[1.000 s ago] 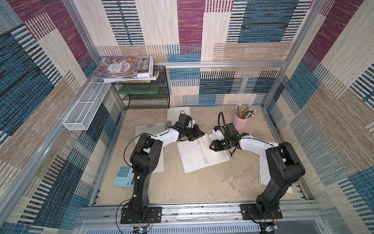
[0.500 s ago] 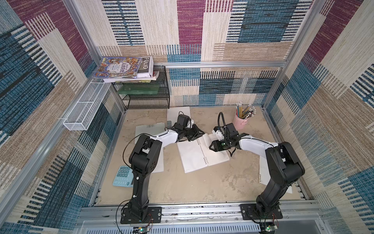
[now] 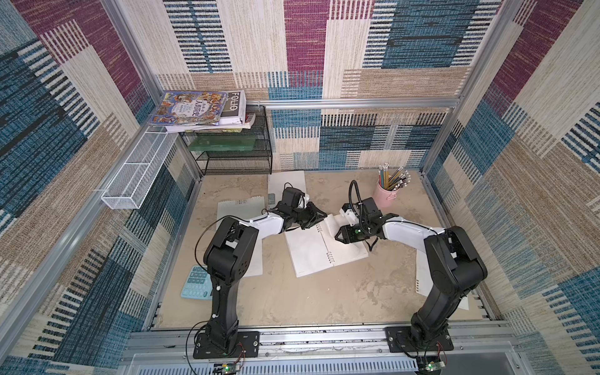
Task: Tear off pages from different notebooks
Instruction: Tear off the paper from the notebook.
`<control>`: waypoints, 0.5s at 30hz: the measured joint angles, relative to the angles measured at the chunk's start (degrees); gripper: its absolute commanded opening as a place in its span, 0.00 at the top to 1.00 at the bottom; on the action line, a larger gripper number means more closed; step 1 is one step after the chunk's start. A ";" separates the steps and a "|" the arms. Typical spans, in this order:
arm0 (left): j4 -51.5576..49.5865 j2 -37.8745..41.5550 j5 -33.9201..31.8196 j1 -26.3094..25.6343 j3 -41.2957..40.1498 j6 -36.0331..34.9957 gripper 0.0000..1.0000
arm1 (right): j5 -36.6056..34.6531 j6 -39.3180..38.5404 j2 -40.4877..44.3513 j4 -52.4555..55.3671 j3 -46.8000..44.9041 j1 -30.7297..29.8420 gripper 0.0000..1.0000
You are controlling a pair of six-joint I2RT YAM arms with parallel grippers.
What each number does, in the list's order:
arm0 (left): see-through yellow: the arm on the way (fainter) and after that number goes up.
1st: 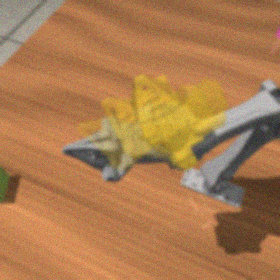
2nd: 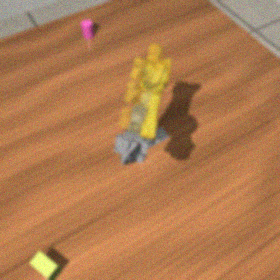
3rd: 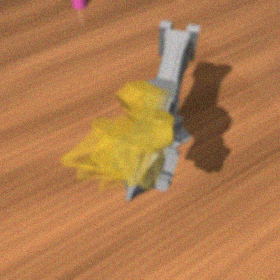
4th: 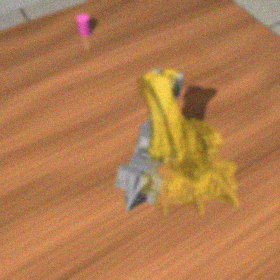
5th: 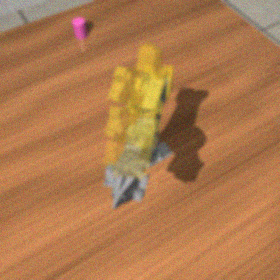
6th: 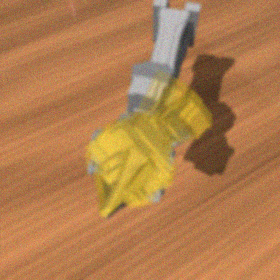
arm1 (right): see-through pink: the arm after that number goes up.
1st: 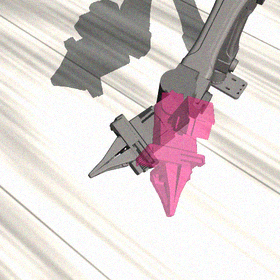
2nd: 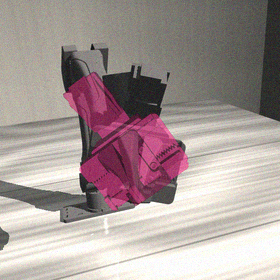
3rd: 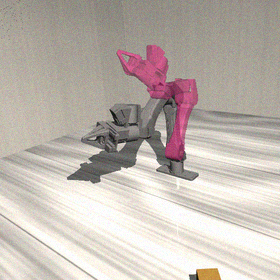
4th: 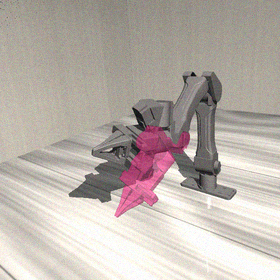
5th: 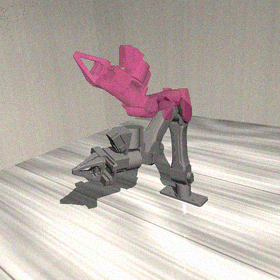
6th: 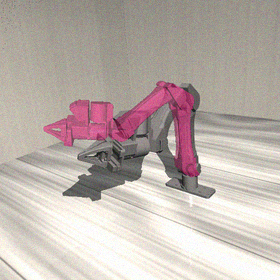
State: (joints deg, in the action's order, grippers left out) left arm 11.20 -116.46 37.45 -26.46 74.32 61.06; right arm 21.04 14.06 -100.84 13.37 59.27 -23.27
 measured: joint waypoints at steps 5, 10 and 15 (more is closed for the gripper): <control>1.68 0.28 0.02 0.00 -1.18 0.02 0.84 | 0.07 0.00 -0.09 0.04 0.42 0.00 0.49; 2.47 0.31 0.09 -0.04 -1.88 0.00 0.96 | 0.20 -0.02 -0.09 0.04 0.63 0.04 0.49; 3.34 0.31 0.20 -0.02 -2.12 -0.02 1.00 | 0.31 -0.02 -0.09 0.04 0.63 0.04 0.47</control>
State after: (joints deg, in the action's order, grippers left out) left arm 14.55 -116.16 37.65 -26.48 72.20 61.04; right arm 21.34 14.04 -100.92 13.41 59.90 -23.22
